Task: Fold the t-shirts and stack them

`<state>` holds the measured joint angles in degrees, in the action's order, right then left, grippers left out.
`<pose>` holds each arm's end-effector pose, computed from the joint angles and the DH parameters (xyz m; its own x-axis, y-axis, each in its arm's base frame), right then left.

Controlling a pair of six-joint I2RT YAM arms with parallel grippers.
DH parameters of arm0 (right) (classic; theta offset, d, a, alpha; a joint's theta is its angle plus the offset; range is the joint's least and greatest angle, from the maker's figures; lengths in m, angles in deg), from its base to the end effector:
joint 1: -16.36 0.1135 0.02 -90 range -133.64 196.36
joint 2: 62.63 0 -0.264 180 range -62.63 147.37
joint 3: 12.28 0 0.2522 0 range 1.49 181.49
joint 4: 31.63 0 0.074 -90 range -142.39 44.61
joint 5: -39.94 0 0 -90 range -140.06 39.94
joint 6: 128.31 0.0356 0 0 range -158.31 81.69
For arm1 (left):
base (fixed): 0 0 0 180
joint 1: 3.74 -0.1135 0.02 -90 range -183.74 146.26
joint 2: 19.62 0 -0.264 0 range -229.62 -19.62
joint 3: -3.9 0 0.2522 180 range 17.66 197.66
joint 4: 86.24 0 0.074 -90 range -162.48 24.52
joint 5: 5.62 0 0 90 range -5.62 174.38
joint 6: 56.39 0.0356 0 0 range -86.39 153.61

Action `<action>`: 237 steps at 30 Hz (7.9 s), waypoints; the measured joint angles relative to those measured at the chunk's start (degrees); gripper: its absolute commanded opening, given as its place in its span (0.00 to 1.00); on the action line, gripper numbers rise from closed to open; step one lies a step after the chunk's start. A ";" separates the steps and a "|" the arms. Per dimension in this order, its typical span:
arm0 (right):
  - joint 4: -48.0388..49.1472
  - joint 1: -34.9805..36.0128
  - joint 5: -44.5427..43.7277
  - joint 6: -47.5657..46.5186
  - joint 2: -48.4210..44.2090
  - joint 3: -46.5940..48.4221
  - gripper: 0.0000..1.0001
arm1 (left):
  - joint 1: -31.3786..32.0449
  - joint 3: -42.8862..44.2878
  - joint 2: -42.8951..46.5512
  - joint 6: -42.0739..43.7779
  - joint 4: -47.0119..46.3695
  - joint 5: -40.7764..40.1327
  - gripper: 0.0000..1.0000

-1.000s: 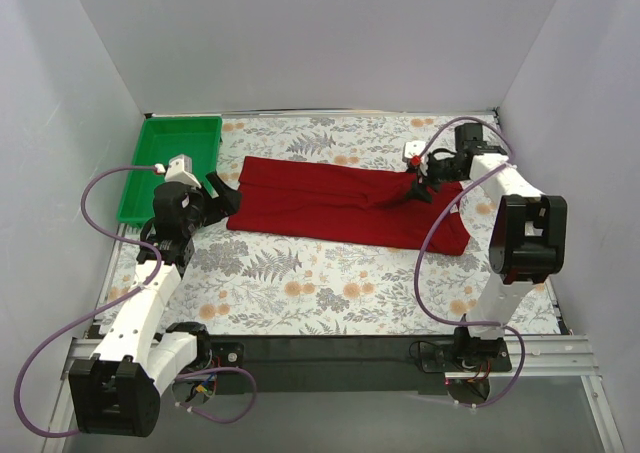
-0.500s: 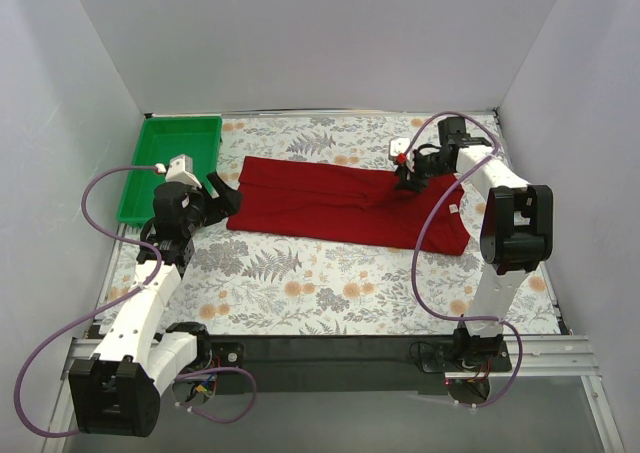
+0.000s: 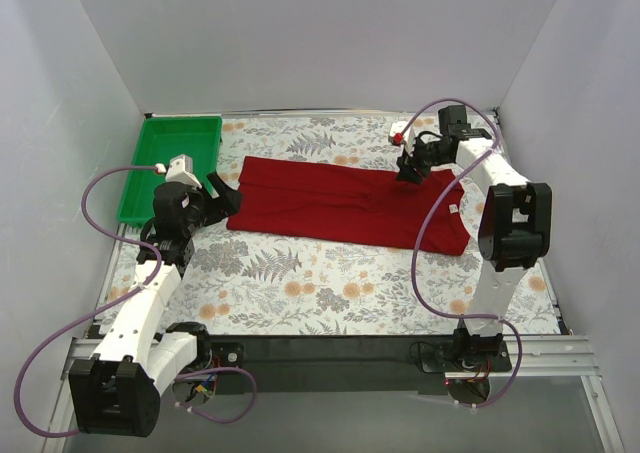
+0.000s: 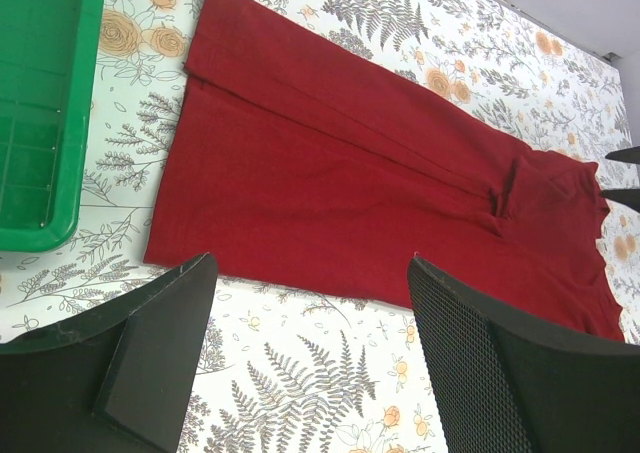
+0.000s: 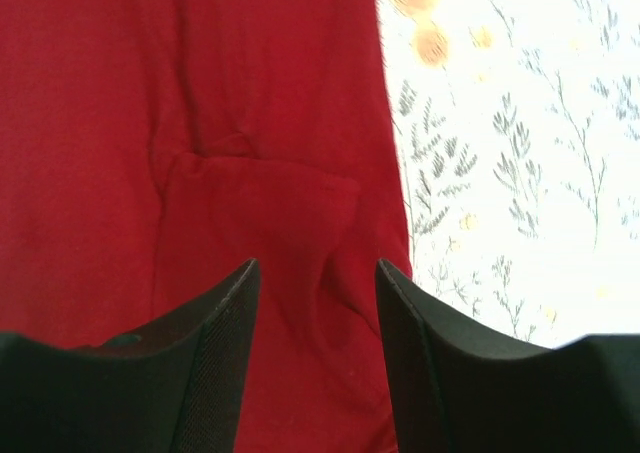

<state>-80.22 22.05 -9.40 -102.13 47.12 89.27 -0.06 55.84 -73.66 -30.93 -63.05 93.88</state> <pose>0.4098 0.0641 0.2415 0.0189 -0.6823 -0.7309 -0.9370 0.2430 -0.2510 0.2148 -0.0197 0.2713 -0.3749 -0.8682 -0.3250 -0.2937 0.4438 -0.8467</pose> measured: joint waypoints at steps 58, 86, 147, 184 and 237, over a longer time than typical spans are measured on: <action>20.33 -13.18 -7.85 31.87 -3.85 -12.63 0.01 | 0.00 0.00 -0.35 0.00 -0.02 1.92 0.71; 22.84 -11.69 -11.65 36.63 -2.95 -11.82 0.39 | 0.00 0.00 -1.14 0.00 -0.04 3.28 0.71; 6.25 6.49 -17.81 36.20 14.58 10.32 0.19 | 0.00 0.00 -2.54 0.00 -0.07 4.74 0.71; 12.83 0.68 -17.46 36.74 -9.05 -10.12 0.70 | 0.00 0.02 -8.37 -0.35 0.04 6.23 0.70; 12.11 -19.87 -9.73 53.86 19.47 13.55 0.01 | 2.34 1.77 -19.82 -0.42 6.12 5.46 0.70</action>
<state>-68.11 2.18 -19.12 -48.27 66.59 102.83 2.28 57.61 -93.49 -31.34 -56.93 99.34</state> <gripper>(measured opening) 0.019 0.703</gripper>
